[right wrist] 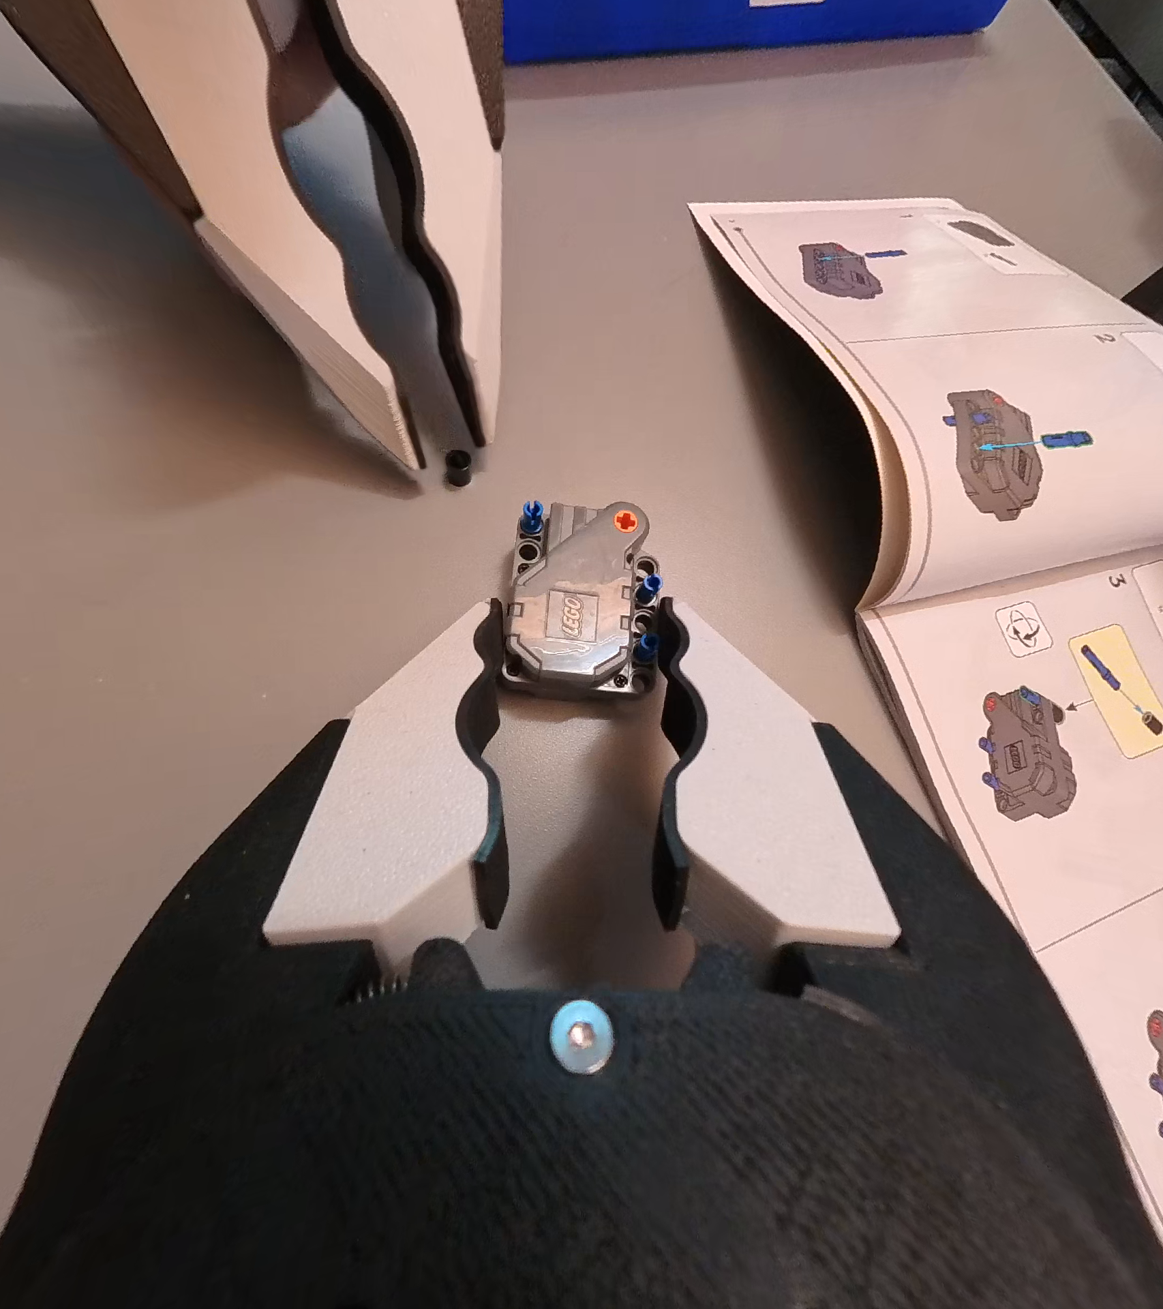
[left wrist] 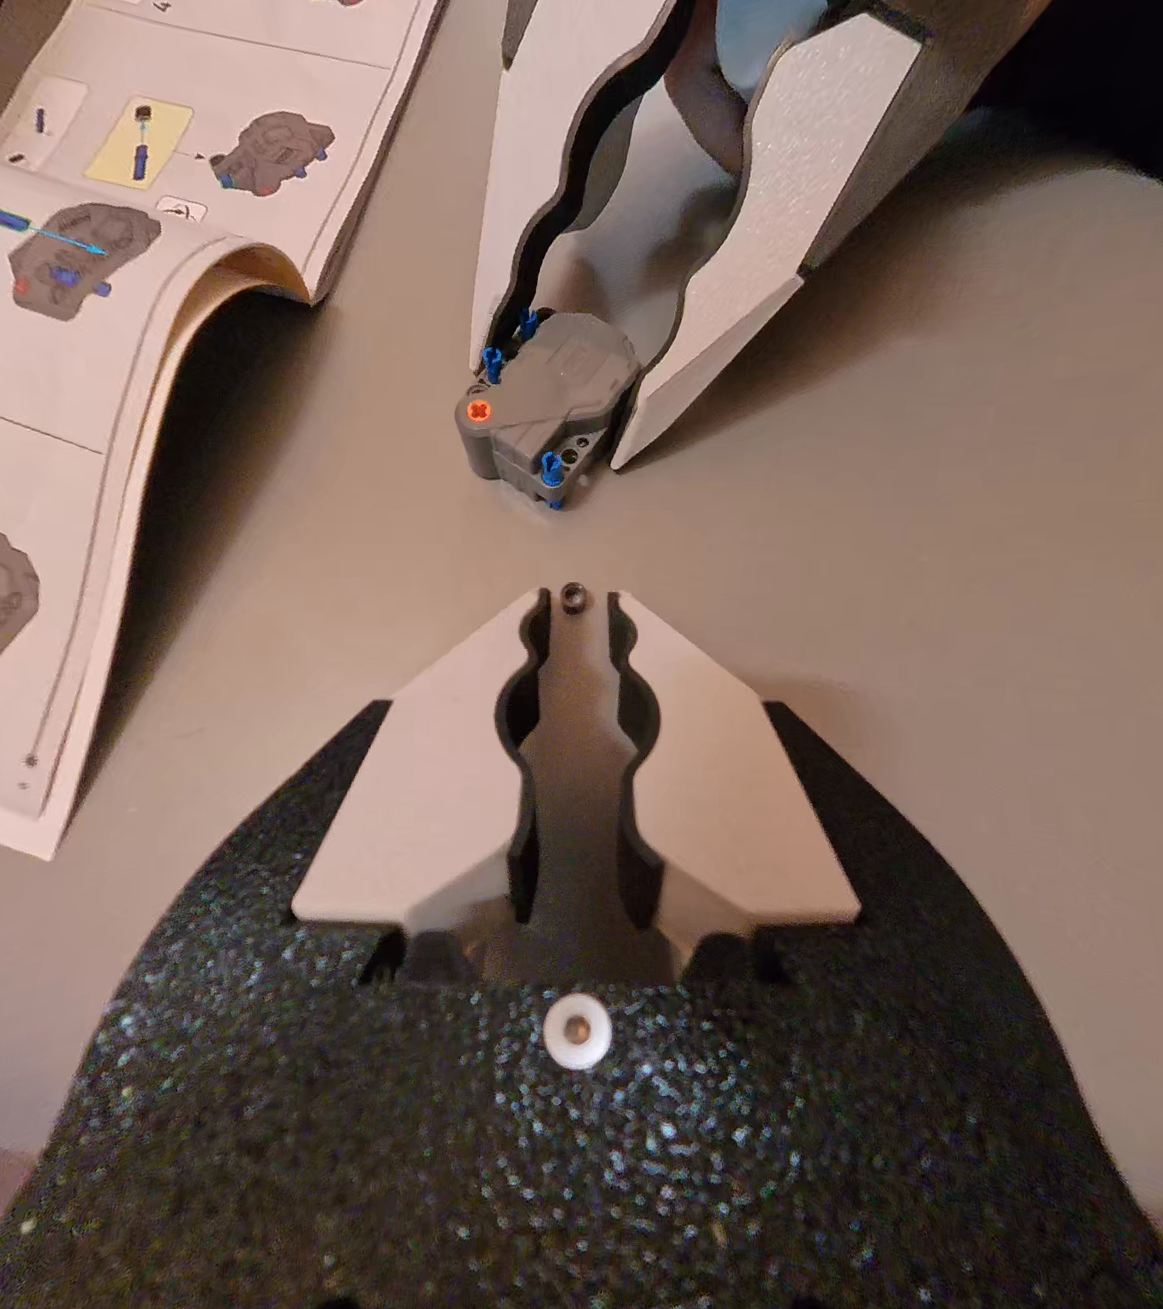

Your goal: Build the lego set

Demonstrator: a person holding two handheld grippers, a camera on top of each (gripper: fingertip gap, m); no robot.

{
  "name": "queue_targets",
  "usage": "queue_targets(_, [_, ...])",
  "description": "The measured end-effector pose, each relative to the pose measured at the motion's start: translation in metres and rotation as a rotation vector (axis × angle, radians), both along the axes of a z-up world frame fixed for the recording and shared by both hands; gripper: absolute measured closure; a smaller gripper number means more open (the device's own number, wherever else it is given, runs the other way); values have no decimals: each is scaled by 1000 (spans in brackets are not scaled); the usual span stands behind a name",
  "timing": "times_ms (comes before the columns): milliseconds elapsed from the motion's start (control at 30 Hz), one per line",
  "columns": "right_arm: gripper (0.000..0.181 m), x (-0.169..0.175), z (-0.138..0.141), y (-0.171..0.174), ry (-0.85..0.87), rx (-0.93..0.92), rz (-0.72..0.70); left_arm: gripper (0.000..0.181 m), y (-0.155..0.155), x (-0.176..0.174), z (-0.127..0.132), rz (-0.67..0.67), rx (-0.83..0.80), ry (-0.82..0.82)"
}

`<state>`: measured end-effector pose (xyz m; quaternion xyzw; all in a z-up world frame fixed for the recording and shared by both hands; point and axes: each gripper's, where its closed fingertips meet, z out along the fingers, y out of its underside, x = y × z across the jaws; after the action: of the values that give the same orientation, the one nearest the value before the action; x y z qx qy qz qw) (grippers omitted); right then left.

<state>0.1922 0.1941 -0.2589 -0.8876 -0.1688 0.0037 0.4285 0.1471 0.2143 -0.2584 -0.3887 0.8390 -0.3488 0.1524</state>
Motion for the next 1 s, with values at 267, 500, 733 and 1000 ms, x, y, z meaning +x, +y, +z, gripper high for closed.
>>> queue_targets(267, [139,0,0,0,-1,0,1,177,0,3,-1,-40,143,41])
queue_targets(500, [139,0,0,0,0,0,2,177,0,5,0,-33,136,63])
queue_targets(733, [139,0,0,0,-2,0,2,177,-10,25,30,-12,9,-107])
queue_targets(1000, [139,0,0,0,-3,1,2,177,-15,31,28,-48,-7,-102])
